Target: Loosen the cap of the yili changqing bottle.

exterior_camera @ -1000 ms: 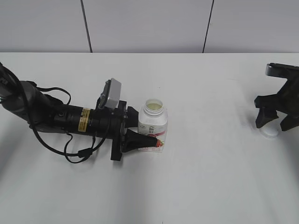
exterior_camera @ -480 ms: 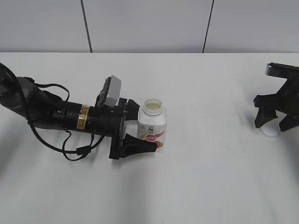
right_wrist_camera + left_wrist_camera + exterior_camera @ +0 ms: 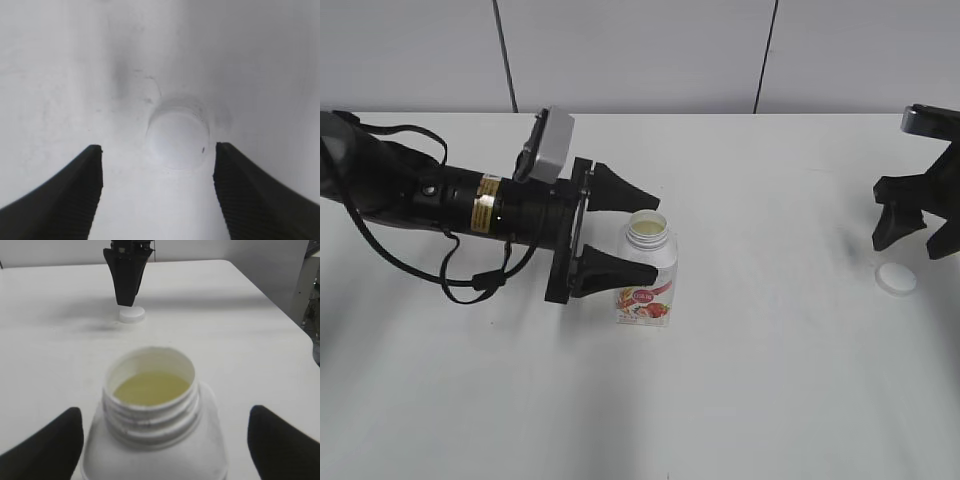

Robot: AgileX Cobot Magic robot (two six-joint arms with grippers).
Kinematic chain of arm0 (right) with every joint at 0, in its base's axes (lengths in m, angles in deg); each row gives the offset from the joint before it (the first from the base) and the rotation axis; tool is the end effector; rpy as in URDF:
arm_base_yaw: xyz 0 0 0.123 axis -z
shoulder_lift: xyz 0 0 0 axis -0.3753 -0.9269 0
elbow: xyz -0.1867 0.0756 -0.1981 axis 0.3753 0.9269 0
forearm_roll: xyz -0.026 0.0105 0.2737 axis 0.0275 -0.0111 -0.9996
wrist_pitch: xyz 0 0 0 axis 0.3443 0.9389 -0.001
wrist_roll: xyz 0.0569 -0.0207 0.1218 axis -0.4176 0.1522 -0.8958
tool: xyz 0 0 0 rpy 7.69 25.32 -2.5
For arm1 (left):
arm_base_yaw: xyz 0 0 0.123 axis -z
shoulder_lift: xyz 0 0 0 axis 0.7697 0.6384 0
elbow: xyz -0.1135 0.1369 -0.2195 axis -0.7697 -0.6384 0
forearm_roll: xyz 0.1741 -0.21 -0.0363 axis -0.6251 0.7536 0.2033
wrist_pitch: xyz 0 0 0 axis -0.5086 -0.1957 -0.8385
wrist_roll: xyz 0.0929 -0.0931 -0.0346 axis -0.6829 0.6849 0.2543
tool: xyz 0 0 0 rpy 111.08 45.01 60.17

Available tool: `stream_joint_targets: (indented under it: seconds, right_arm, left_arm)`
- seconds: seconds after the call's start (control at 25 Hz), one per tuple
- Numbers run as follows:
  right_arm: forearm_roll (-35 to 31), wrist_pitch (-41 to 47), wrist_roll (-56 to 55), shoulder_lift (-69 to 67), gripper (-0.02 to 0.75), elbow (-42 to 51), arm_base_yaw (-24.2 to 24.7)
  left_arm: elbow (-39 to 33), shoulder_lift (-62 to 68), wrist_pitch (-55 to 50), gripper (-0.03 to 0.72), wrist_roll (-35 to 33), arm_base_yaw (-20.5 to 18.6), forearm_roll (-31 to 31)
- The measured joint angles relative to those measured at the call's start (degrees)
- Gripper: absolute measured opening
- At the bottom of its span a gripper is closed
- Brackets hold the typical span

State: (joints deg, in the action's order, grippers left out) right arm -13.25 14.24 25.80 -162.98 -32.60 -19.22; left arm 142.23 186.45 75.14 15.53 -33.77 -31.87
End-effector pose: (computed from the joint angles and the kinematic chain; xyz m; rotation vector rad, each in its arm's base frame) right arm 0.3852 0.0050 0.0836 0.0871 2.9530 0.2590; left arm 0.3445 -0.2351 0.0639 1.5377 1.3251 -1.0688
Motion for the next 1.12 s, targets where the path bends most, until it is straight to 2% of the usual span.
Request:
stream_joint_targets:
  seconds: [0.24,0.52,0.64,0.84,0.92,0.96,1.04,1.08,1.12]
  right_arm:
    - [-0.4,1.0,-0.3,4.4,0.545,-0.2,0.0]
    - [-0.6,4.4,-0.8,10.0,0.545,-1.0,0.0]
    - [-0.6,7.0,-0.8,11.8,0.545,-1.9,0.0]
    - [-0.6,9.7,-0.8,14.2,0.545,-3.8,0.0]
    - [-0.6,10.4,-0.9,15.0,0.545,-4.0,0.0]
    - [-0.7,10.8,-0.9,15.4,0.545,-4.0,0.0]
    - [-0.7,12.0,-0.9,15.9,0.545,-4.0,0.0]
    - [-0.7,12.8,-0.9,16.2,0.545,-4.0,0.0]
    - [-0.5,13.5,-0.9,16.5,0.545,-4.0,0.0]
  left_arm:
    - [-0.1,-6.3,0.0,0.596,2.6,0.0,0.0]
    - [-0.1,-16.8,-0.7,0.595,14.6,0.0,-0.4]
    - [-0.1,-22.8,-10.6,0.595,21.6,0.0,-2.3]
    - [-0.1,-32.5,-43.3,0.595,34.4,0.0,-9.2]
    - [-0.1,-34.3,-57.6,0.594,39.2,0.0,-9.5]
    - [-0.1,-34.5,-65.6,0.594,40.6,-0.2,-7.2]
    - [-0.2,-34.5,-78.0,0.593,39.2,-0.9,2.9]
    - [-0.5,-34.5,-82.5,0.59,36.0,-1.1,9.0]
    - [-0.6,-34.5,-85.7,0.587,30.2,-1.2,17.6]
